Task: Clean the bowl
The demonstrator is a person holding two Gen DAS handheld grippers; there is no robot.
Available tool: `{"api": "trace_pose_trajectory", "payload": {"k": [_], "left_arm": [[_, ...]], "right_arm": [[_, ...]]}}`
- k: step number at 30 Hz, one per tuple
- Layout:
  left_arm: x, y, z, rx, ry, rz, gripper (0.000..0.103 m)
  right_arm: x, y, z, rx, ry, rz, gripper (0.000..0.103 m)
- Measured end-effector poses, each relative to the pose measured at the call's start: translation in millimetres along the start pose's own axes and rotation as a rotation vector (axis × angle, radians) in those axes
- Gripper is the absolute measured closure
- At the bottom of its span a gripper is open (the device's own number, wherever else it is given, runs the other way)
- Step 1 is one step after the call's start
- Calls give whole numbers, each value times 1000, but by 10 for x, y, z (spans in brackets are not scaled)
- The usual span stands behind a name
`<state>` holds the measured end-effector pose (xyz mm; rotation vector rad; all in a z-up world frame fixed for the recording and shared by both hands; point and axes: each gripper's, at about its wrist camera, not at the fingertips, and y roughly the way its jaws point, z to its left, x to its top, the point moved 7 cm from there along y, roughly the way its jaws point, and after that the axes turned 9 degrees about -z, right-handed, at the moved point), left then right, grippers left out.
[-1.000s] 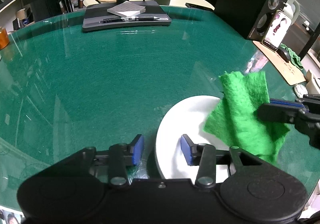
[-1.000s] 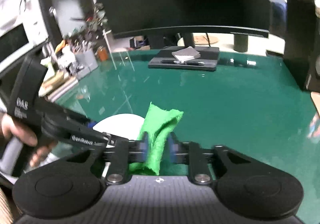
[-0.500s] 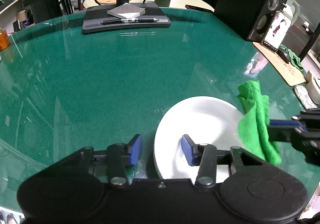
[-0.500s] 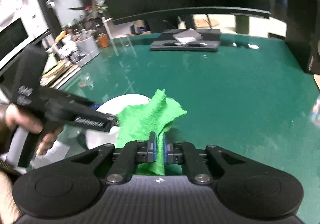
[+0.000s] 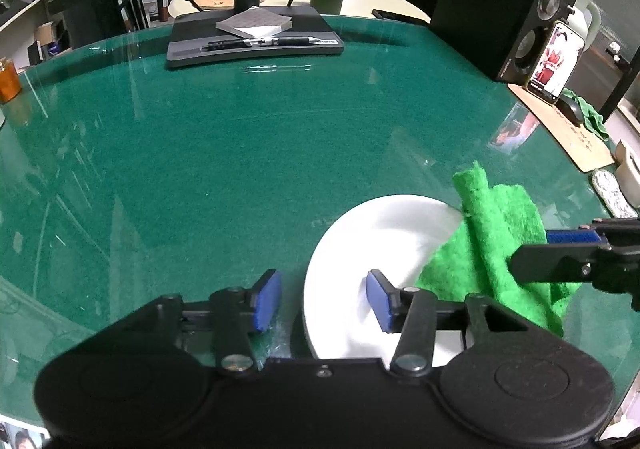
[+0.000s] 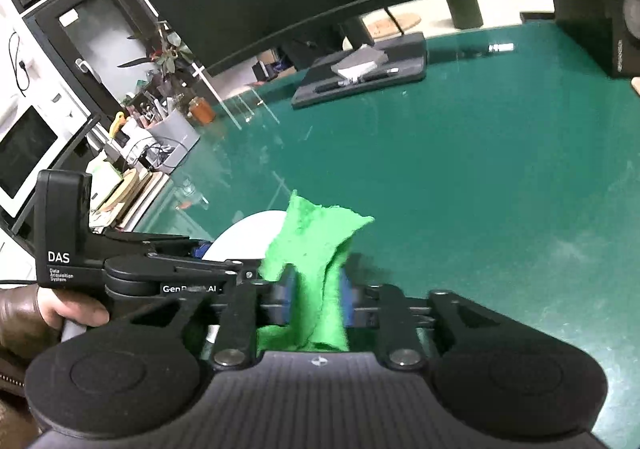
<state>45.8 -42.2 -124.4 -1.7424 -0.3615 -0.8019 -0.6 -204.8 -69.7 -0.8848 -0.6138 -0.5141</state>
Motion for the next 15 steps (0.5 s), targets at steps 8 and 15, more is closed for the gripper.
{"api": "trace_pose_trajectory", "payload": {"k": [8, 15], "left_arm": [[-5, 7, -19, -3, 16, -4, 48], [-13, 13, -52, -2, 34, -5, 45]], "right_arm": [[-29, 72, 59, 6, -51, 29, 93], [24, 74, 26, 0, -71, 30, 93]]}}
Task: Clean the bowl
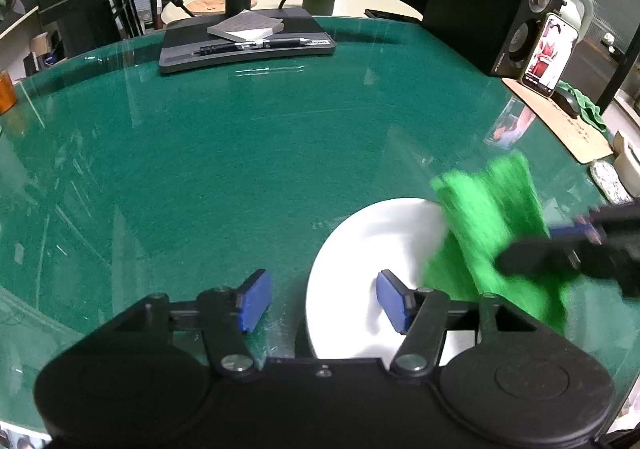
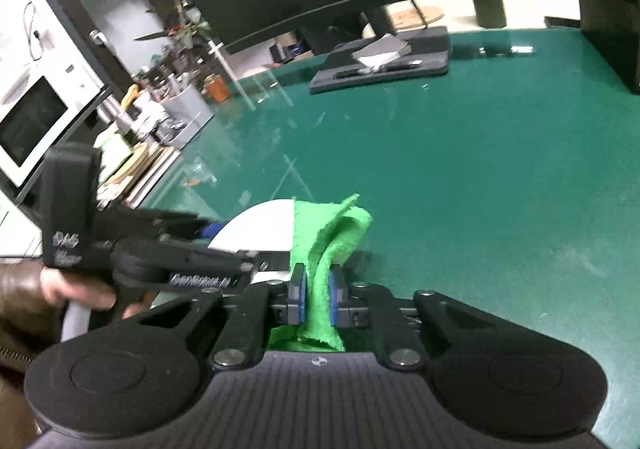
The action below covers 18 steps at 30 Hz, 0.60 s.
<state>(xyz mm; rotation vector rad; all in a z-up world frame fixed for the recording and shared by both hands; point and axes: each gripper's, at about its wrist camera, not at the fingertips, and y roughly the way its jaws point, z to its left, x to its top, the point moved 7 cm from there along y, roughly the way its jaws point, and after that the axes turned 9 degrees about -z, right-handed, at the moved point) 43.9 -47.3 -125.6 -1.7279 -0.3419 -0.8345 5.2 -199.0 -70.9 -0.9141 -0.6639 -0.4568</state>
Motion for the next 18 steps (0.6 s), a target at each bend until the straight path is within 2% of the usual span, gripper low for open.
{"api": "trace_pose_trajectory", "payload": {"k": [5, 9, 11, 14, 16, 18], "left_arm": [[-13, -22, 11, -10, 1, 18, 49], [8, -40, 71, -16, -14, 50, 53], [38, -16, 66, -34, 21, 52, 53], [85, 28, 35, -45, 67, 45, 53], [101, 49, 26, -44, 73, 41, 53], [88, 61, 27, -47, 57, 39, 52]], "right_arm": [[147, 201, -27, -3, 1, -32, 93], [110, 66, -43, -9, 2, -25, 93], [108, -47, -51, -16, -10, -40, 93], [164, -183, 8, -74, -120, -95, 94], [243, -270, 98, -148, -254, -167, 94], [275, -322, 238, -217, -446, -236, 94]]}}
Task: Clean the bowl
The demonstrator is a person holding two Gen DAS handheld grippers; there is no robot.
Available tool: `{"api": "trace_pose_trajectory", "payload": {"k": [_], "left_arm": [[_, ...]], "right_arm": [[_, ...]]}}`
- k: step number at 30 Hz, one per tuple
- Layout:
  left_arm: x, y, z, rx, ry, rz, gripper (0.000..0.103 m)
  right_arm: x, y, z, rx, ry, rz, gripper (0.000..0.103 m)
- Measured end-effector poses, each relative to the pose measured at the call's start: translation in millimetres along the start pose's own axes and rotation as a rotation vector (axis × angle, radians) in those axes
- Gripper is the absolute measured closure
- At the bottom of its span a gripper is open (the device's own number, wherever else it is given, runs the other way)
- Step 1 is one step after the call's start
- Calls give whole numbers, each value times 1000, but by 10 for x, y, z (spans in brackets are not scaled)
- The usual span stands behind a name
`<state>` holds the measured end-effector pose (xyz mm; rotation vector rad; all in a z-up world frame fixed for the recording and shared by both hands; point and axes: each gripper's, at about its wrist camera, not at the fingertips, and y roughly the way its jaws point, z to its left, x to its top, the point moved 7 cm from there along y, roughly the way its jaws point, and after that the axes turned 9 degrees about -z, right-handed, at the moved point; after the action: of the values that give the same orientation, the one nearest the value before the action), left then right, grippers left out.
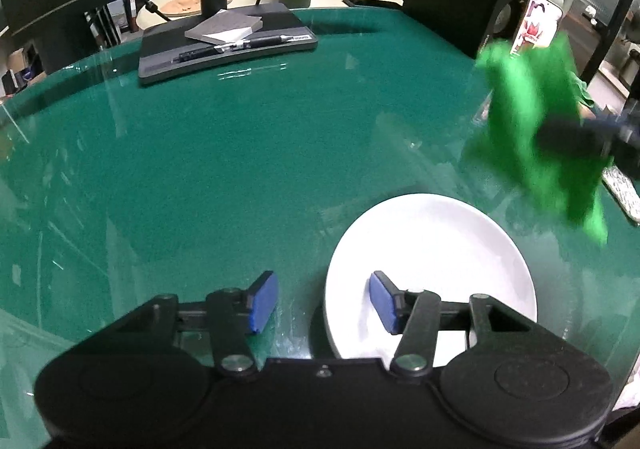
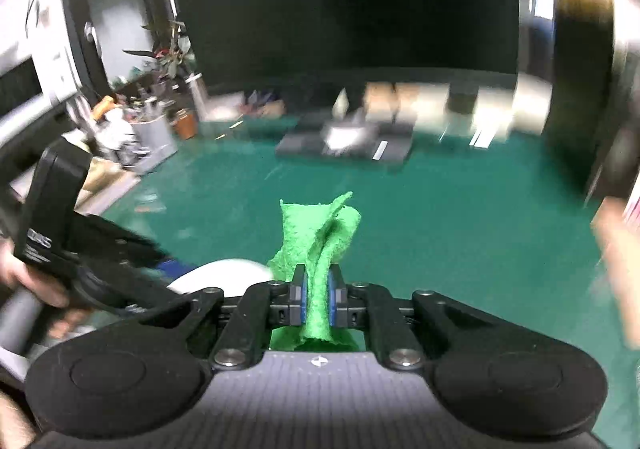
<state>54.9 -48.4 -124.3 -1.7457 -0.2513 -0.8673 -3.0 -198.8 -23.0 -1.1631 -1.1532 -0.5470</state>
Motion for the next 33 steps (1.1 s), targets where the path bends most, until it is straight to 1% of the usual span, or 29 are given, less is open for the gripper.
{"api": "trace_pose_trajectory", "payload": {"k": [2, 3, 4, 5, 6, 7, 9, 11, 13, 15, 18, 20, 22, 26, 27, 29, 31, 32, 33], "left_arm": [[-12, 0, 4, -1, -11, -3, 52], [-17, -2, 7, 0, -16, -4, 52], [-20, -4, 10, 1, -19, -5, 52], [-22, -6, 14, 2, -22, -6, 51], [-23, -8, 17, 4, -23, -7, 51], [-24, -10, 20, 5, -25, -8, 51], [-27, -13, 23, 8, -29, -12, 51], [-24, -13, 24, 9, -30, -14, 51], [-31, -18, 26, 10, -30, -14, 50], [-57, -33, 29, 10, -30, -13, 50], [-64, -40, 30, 12, -30, -13, 50], [-66, -43, 27, 13, -28, -13, 49], [-60, -40, 27, 14, -29, -12, 49], [-53, -35, 24, 13, -26, -12, 47], [-51, -34, 22, 14, -25, -11, 47], [-49, -33, 25, 16, -27, -11, 47], [-56, -38, 19, 15, -25, -9, 45], [-62, -42, 13, 15, -23, -8, 45], [-68, -46, 9, 16, -20, -8, 44]], "right_arm": [[-46, -9, 186, 56, -164, -12, 94], [-74, -13, 257, 83, -218, -11, 94], [-131, -13, 314, 124, -229, 11, 94], [-224, -15, 396, 187, -238, 49, 94], [-301, -19, 456, 235, -237, 81, 94], [-338, -24, 472, 254, -219, 100, 94], [-352, -32, 448, 299, -126, 132, 94], [-360, -33, 433, 373, -32, 179, 94], [-390, -20, 432, 413, -3, 211, 93], [-401, 14, 399, 395, -17, 203, 93], [-347, 107, 252, 279, -34, 168, 93], [-330, 135, 198, 249, -45, 155, 93], [-363, 102, 234, 269, -62, 159, 93], [-420, -66, 496, 406, -100, 178, 93], [-422, -79, 534, 421, -107, 177, 93], [-411, -21, 511, 389, -124, 171, 93], [-392, 92, 401, 322, -140, 155, 94], [-369, 152, 312, 292, -129, 142, 96], [-352, 183, 266, 274, -120, 141, 95]]}}
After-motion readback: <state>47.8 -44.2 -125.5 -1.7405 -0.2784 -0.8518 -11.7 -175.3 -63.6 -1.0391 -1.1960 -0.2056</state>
